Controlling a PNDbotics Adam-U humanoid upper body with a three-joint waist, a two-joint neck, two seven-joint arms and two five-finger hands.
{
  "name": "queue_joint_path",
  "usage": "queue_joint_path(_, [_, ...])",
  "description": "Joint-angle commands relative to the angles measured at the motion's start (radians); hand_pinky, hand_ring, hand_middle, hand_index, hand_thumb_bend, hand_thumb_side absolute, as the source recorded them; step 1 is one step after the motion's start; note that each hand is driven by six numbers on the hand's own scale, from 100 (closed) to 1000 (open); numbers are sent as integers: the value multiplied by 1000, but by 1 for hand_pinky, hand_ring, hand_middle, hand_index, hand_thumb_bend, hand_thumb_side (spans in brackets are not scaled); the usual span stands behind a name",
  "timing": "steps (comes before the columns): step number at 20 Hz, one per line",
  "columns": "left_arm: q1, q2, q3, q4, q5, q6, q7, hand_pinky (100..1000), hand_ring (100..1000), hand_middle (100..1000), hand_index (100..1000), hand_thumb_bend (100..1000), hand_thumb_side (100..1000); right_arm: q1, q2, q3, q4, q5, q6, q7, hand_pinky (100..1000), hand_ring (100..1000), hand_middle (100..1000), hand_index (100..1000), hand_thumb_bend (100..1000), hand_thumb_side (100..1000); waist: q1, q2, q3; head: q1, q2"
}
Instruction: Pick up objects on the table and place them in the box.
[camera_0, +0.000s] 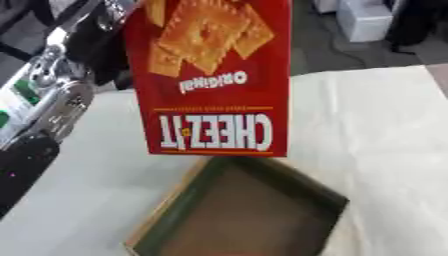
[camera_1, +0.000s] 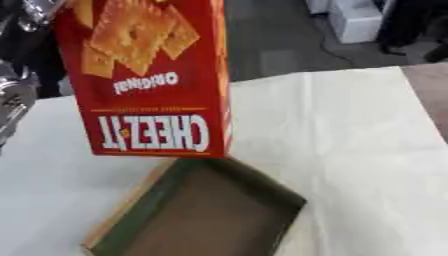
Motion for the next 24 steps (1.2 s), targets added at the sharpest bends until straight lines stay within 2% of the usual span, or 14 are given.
queue_joint_path(1, [-12,18,-18,-61,5,33,-6,100,100,236,200,100,424,-6,-19,-9,-14,-6,6,0,514,721,813,796,100,613,-7,-26,-3,-11,8])
queue_joint_path(5, [-5,-30,-20,-89,-61,28,-9,100,100,233,201,100,448,-9,-15,-9,-14,-6,5,0,515,720,813,795,100,614,-10,-25,-8,-13,14])
queue_joint_path(13, [85,-130,3,-111,-351,-88,-1,100,100,234,205,100,471,-13,-10,-14,-14,-3,0,-6,515,721,813,795,100,614,-15,-17,-10,-12,20])
queue_joint_path(18, [142,-163,17,-101,-405,-115,11,100,100,238,207,100,471,-12,-10,-16,-14,0,-2,-9,515,721,813,796,100,614,-18,-10,-6,-7,27])
queue_joint_path(19, [150,-166,20,-101,-413,-118,13,100,100,238,207,100,505,-11,-10,-17,-14,0,-2,-9,515,721,813,796,100,614,-18,-9,-5,-6,29])
queue_joint_path(20, [159,-168,22,-100,-421,-121,14,100,100,240,208,100,468,-11,-10,-17,-14,0,-2,-10,515,721,813,796,100,614,-19,-7,-4,-5,30])
queue_joint_path(24, [185,-176,26,-92,-438,-128,13,100,100,250,211,100,461,-11,-10,-18,-14,1,-4,-10,515,721,814,796,100,613,-20,-3,-1,2,36])
